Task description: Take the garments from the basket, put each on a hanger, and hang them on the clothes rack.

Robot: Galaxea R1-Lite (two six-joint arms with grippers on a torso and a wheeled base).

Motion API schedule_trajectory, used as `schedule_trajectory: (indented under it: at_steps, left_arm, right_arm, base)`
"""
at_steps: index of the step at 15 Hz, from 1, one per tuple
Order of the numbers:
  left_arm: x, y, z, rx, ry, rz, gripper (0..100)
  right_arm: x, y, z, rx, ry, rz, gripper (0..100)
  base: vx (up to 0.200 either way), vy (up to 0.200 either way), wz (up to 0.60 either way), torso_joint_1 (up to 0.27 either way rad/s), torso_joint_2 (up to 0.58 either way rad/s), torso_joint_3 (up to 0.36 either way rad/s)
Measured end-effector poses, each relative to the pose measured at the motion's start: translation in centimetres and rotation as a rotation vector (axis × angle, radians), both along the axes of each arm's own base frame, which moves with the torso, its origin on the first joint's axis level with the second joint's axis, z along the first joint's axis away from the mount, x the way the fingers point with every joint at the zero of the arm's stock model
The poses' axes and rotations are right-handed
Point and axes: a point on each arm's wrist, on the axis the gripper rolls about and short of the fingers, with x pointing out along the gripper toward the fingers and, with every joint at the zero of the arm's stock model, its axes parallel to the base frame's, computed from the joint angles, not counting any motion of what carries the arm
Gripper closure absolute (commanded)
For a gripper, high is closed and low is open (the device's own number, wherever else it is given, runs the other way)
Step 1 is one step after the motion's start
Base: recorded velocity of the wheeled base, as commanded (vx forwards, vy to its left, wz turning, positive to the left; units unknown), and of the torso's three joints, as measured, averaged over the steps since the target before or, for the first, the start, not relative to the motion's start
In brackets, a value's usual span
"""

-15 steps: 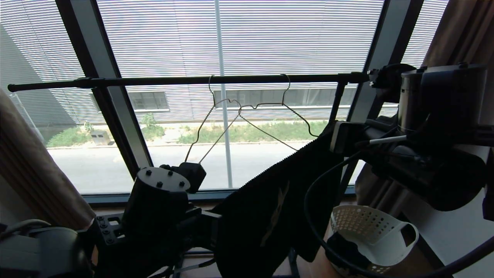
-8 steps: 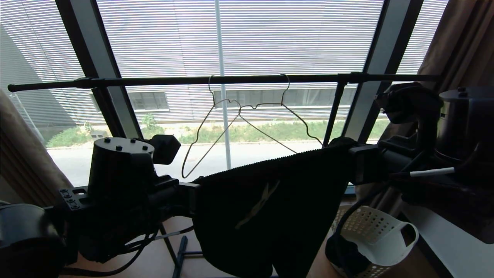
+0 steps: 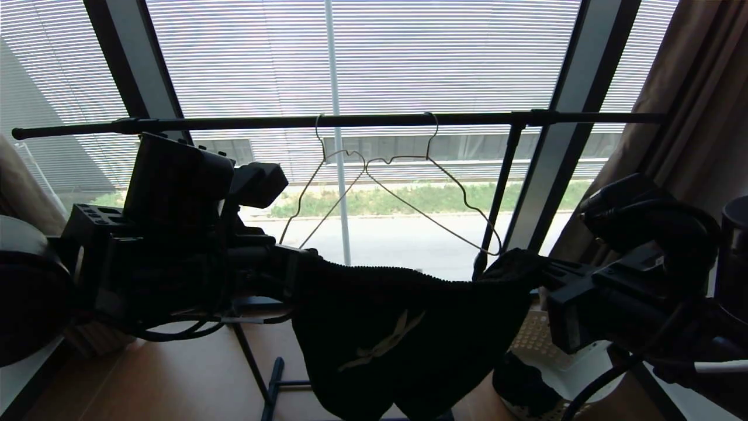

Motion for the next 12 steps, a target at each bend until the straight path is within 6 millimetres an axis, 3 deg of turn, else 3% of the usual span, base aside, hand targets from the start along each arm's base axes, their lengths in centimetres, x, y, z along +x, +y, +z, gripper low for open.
schedule_trajectory:
  at_steps: [8, 12]
  left_arm:
    - [4.3, -3.4, 5.4, -0.027, -0.085, -0.061, 100]
    - [5.7, -5.9, 6.8, -0.048, -0.096, -0.112, 100]
  right_arm:
    - [-2.9, 0.2, -2.3, -0.07, 0.071, 0.243, 100]
    - [-4.2, 1.0, -2.7, -0.083, 0.081, 0.327, 100]
  base:
    - [0.0, 0.0, 0.0, 0.0, 0.0, 0.0]
    - [0.0, 0.0, 0.0, 0.0, 0.0, 0.0]
